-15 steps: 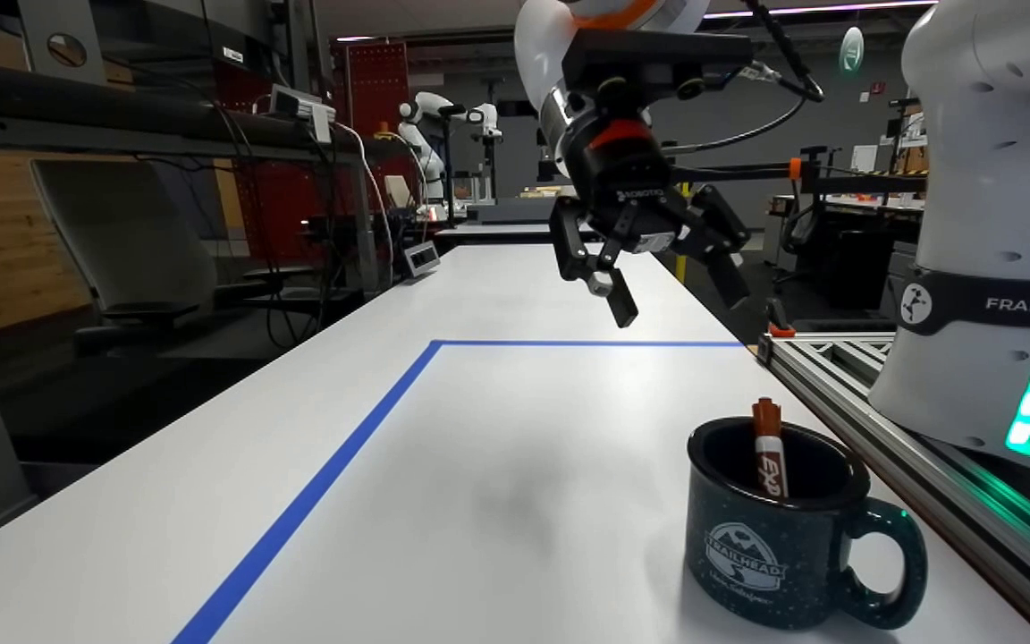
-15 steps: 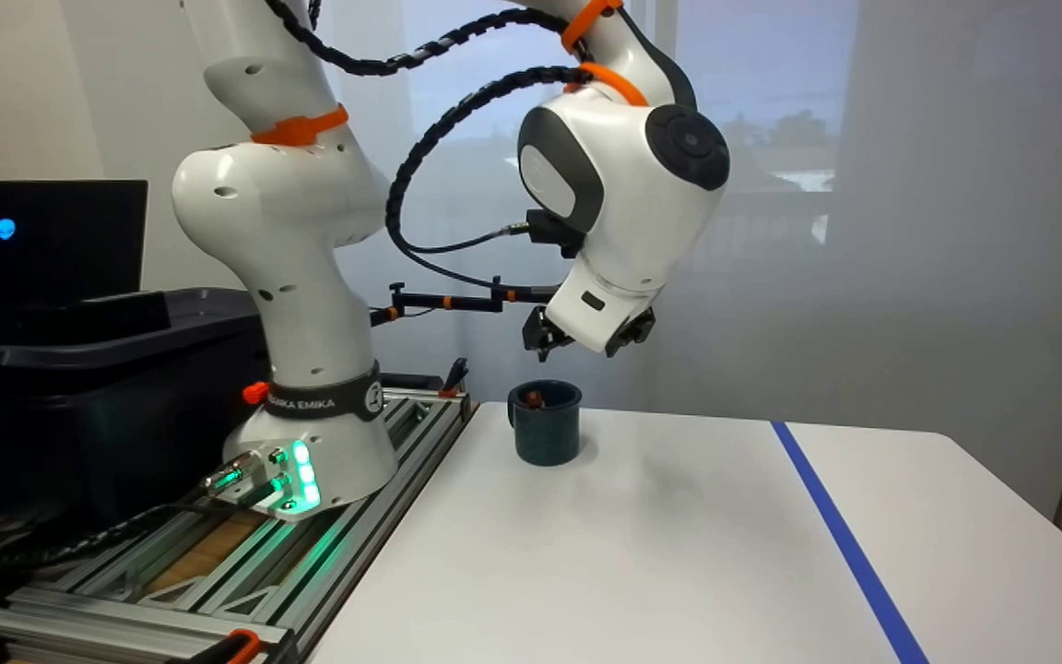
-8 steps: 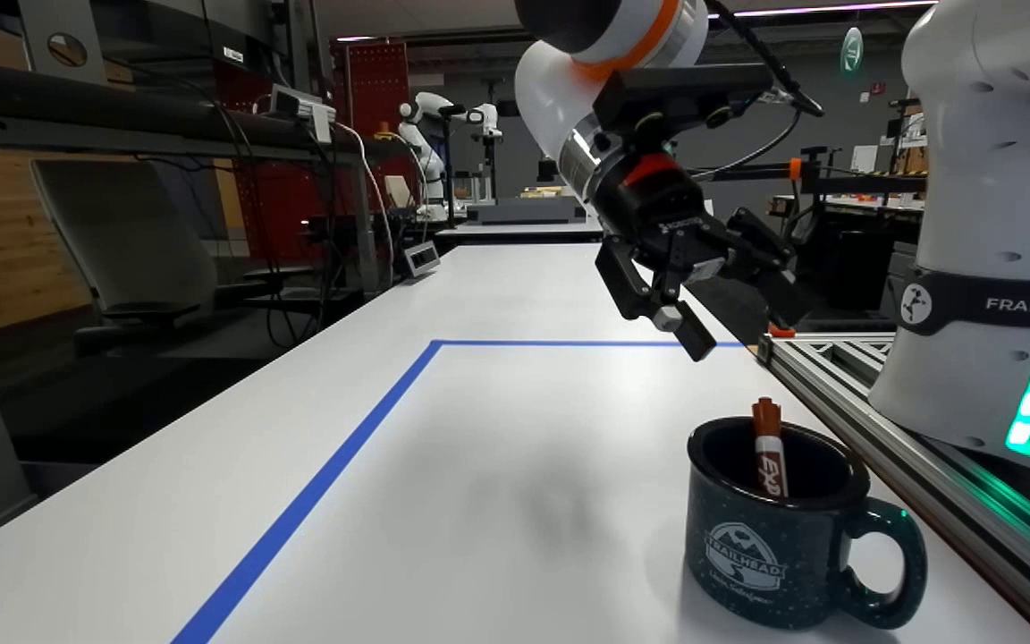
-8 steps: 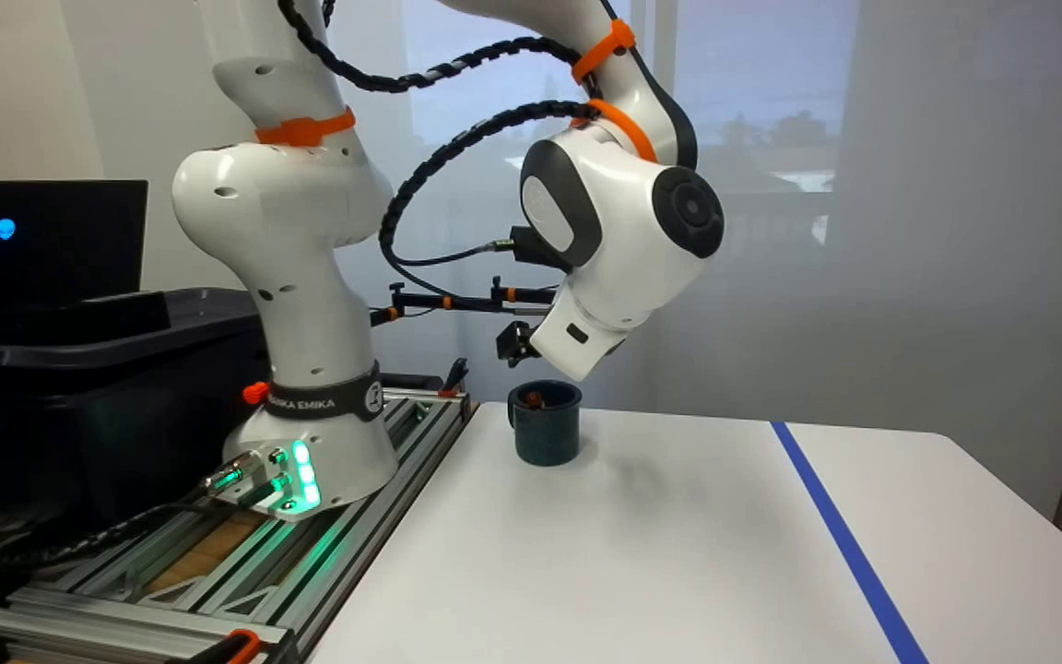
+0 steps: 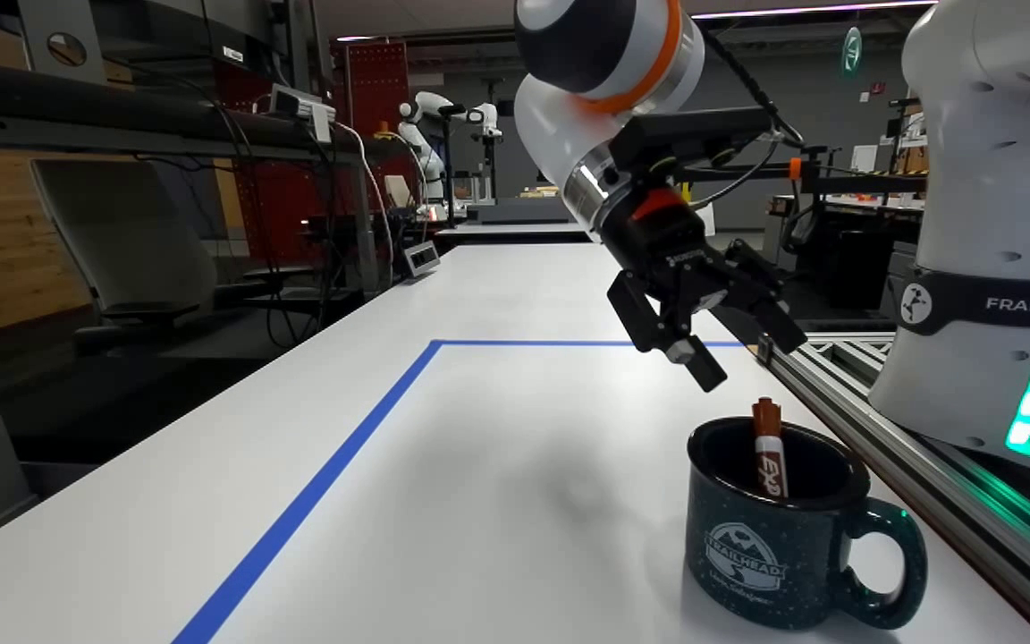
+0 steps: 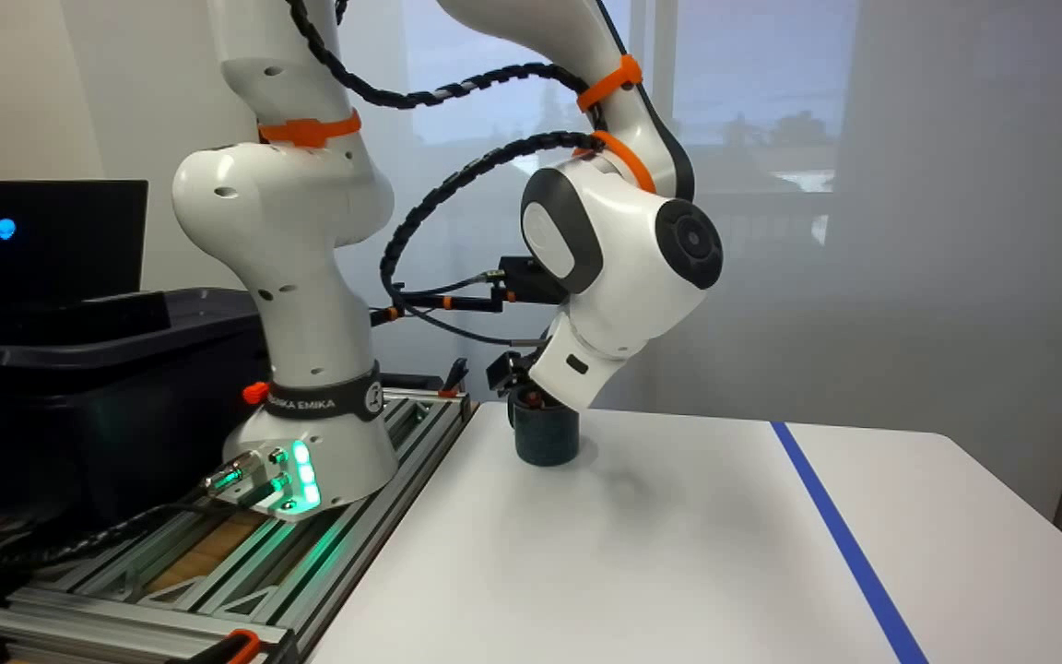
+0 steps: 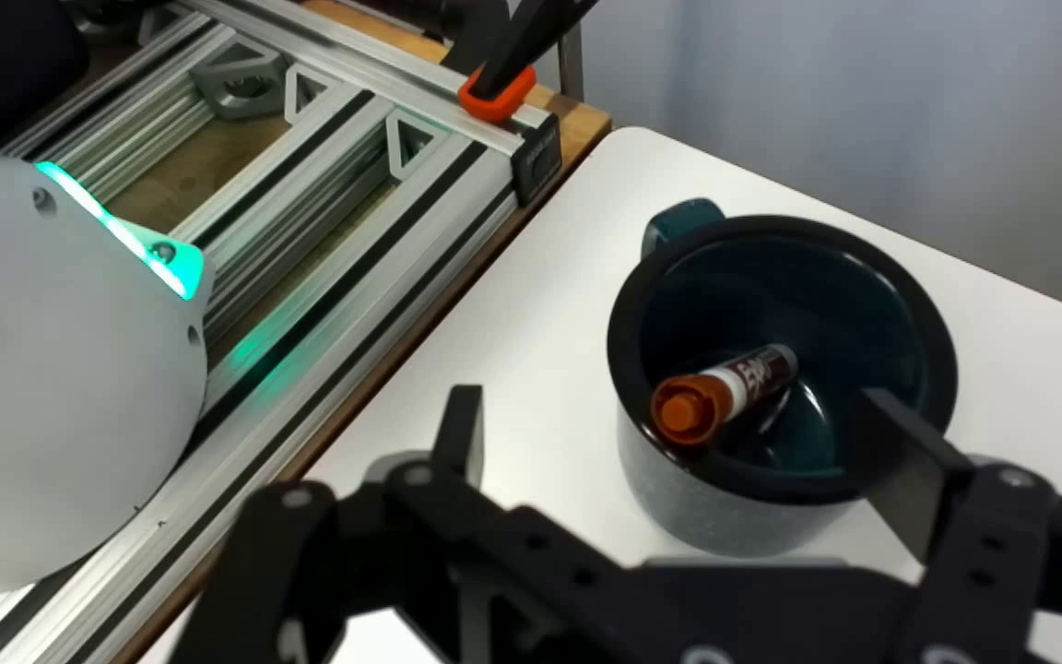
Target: Take the marker out of the mug.
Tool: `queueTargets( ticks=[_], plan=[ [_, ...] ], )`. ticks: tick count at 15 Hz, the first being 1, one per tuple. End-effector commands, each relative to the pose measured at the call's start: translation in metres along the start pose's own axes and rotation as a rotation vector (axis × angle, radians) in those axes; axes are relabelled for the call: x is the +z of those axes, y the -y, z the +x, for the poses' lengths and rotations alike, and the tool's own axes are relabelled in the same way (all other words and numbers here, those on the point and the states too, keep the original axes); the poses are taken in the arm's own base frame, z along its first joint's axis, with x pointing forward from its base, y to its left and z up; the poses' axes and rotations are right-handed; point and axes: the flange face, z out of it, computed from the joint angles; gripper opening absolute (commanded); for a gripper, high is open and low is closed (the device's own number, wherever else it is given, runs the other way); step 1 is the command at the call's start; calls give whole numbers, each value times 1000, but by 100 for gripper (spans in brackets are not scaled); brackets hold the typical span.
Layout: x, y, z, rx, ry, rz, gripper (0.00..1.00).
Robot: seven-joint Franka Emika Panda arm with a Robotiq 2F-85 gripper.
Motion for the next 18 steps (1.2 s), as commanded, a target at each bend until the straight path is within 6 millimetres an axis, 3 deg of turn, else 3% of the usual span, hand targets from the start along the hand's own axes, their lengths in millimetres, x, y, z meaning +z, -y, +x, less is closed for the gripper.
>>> queueTargets(
  ticks=[1,12,13,15,17,18],
  plan=[
    [8,3,12,-60,-33,4,100],
    [26,13,2,-165,26,1,100],
    [26,13,2,-168,26,4,86],
    [28,14,2,-175,28,6,72],
    [30,15,2,-180,33,9,60],
    [30,15,2,-184,31,11,60]
  ],
)
